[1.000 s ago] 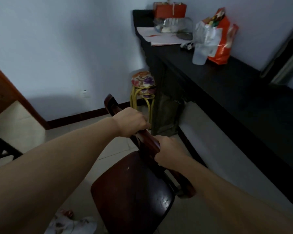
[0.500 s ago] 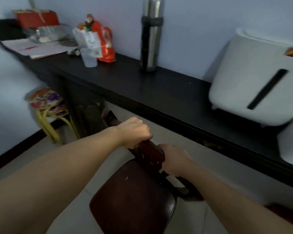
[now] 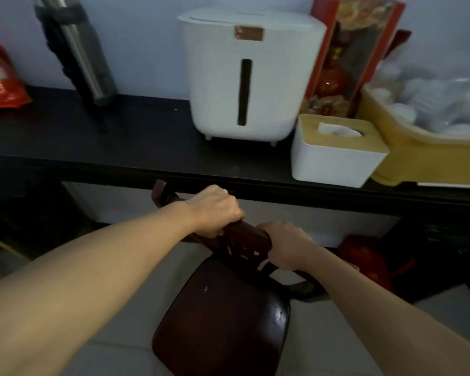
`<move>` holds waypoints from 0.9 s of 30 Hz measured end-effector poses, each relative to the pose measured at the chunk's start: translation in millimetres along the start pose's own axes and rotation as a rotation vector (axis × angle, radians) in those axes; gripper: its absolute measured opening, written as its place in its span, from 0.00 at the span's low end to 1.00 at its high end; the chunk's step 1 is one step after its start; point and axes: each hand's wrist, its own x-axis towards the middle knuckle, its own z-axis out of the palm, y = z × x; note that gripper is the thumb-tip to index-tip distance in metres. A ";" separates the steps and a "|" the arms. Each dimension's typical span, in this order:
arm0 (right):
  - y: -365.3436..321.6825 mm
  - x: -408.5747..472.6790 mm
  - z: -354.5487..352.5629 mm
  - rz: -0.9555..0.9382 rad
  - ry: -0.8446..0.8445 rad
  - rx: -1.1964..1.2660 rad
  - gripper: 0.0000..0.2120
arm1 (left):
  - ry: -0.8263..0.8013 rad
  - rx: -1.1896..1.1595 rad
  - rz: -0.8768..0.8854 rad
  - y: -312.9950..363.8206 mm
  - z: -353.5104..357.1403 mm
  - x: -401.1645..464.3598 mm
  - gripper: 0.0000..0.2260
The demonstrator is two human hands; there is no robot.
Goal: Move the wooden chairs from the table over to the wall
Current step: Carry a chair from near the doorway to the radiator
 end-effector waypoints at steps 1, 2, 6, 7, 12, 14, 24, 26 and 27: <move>13.7 -8.2 -3.1 0.011 0.005 -0.001 0.20 | -0.004 0.007 0.019 9.8 -6.9 12.3 0.06; 28.6 -18.0 -5.8 0.029 0.013 0.004 0.20 | -0.007 0.007 0.040 20.8 -14.0 25.9 0.06; 79.0 -51.4 -12.4 0.087 0.023 0.020 0.18 | 0.003 -0.038 0.104 59.7 -33.1 72.9 0.07; 90.6 -60.0 -13.4 0.107 0.026 0.027 0.19 | 0.008 -0.049 0.124 69.7 -37.6 84.1 0.08; 140.0 -101.5 -10.4 0.230 0.071 0.072 0.22 | 0.020 -0.063 0.243 114.2 -54.2 130.2 0.09; 156.6 -119.0 -11.3 0.267 0.077 0.080 0.22 | 0.024 -0.094 0.297 130.5 -61.9 147.6 0.09; 233.0 -214.3 -15.3 0.551 0.158 0.175 0.17 | 0.123 -0.098 0.634 220.9 -125.5 237.3 0.09; 246.5 -232.2 -14.1 0.625 0.181 0.198 0.17 | 0.152 -0.104 0.699 238.3 -139.0 253.8 0.10; 252.3 -239.4 -14.1 0.656 0.185 0.202 0.16 | 0.158 -0.106 0.717 245.1 -144.3 260.1 0.11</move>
